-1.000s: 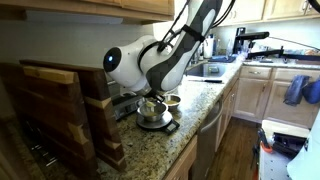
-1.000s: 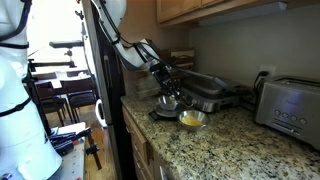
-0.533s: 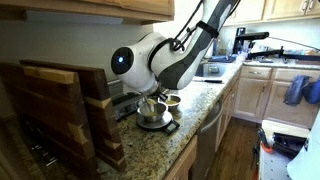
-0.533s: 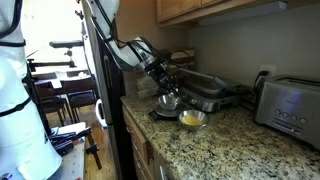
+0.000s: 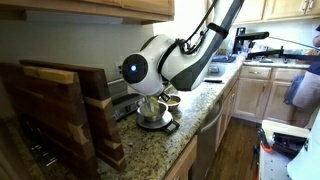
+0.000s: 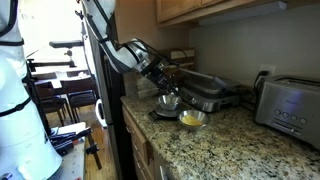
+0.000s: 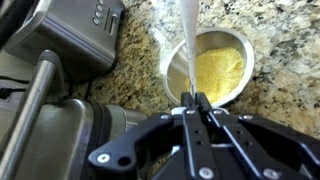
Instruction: Use the spoon to get some contents from the bowl on the right and put them into the one on the left
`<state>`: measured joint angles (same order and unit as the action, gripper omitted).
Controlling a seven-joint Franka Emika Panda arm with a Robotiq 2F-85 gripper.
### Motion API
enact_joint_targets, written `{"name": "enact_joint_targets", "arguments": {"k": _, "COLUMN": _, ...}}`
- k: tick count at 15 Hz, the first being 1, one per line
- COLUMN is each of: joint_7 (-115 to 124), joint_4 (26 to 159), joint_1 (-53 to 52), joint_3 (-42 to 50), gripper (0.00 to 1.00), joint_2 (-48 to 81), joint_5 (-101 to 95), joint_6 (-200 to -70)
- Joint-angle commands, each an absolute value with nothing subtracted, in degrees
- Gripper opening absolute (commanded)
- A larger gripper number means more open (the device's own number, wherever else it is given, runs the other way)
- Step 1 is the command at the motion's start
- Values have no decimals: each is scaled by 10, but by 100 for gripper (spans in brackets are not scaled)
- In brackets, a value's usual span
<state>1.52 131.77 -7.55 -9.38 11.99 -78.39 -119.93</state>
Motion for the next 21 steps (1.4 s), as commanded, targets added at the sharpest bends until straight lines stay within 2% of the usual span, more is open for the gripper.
{"name": "enact_joint_targets", "arguments": {"k": 1, "joint_7": 82, "joint_4": 1348, "joint_1": -75, "joint_3": -86, "gripper": 3, "joint_2": 101, "joint_5": -834, "joint_6": -1209}}
{"name": "enact_joint_targets", "arguments": {"k": 13, "joint_7": 166, "joint_4": 1359, "joint_1": -79, "joint_3": -96, "gripper": 3, "joint_2": 101, "joint_5": -881, "joint_6": -1233}}
{"name": "enact_joint_targets", "arguments": {"k": 21, "joint_7": 259, "joint_4": 1384, "joint_1": -78, "joint_3": -99, "gripper": 3, "joint_2": 92, "joint_5": -978, "joint_6": -1225}}
